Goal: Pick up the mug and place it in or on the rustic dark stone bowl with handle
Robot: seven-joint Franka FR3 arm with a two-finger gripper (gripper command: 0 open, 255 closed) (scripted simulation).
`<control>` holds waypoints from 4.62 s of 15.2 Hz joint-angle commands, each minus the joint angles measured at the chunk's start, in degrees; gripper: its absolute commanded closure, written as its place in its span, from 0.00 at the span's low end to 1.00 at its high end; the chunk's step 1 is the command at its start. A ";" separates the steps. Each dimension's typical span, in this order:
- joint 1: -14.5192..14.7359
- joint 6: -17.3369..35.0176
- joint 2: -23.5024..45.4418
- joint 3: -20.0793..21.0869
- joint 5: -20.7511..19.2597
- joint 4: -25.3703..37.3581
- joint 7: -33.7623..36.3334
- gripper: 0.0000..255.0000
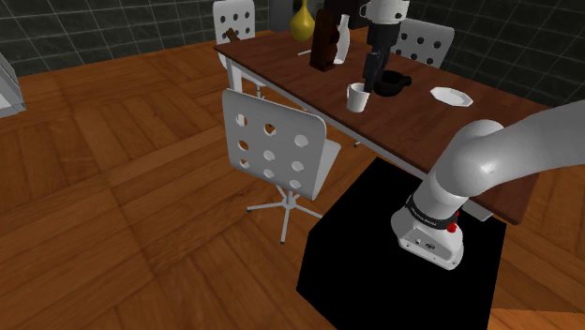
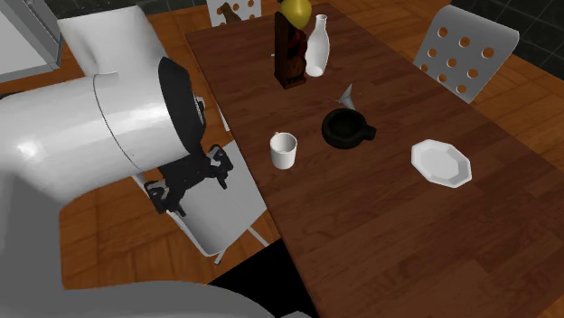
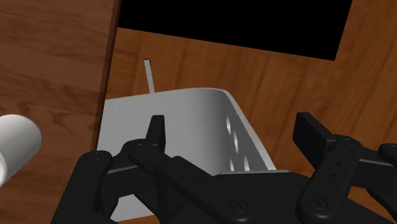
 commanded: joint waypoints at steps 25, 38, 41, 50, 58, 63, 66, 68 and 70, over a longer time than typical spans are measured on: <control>-5.06 37.17 39.85 -20.32 -0.55 11.40 -28.79 0.00; -5.29 41.42 42.67 -20.44 0.86 9.75 -29.83 0.00; -5.29 41.41 42.66 -20.44 0.86 9.75 -29.83 1.00; -5.26 40.65 42.15 -20.45 0.59 10.04 -29.67 1.00; -5.07 34.52 38.58 -20.32 -1.10 12.89 -28.65 1.00; -4.99 30.67 36.76 -20.14 -1.82 15.06 -28.24 1.00; -4.94 28.36 35.84 -20.01 -2.14 16.50 -28.06 1.00; -4.91 26.82 35.29 -19.92 -2.32 17.53 -27.97 1.00; -4.88 25.29 34.79 -19.82 -2.47 18.60 -27.90 1.00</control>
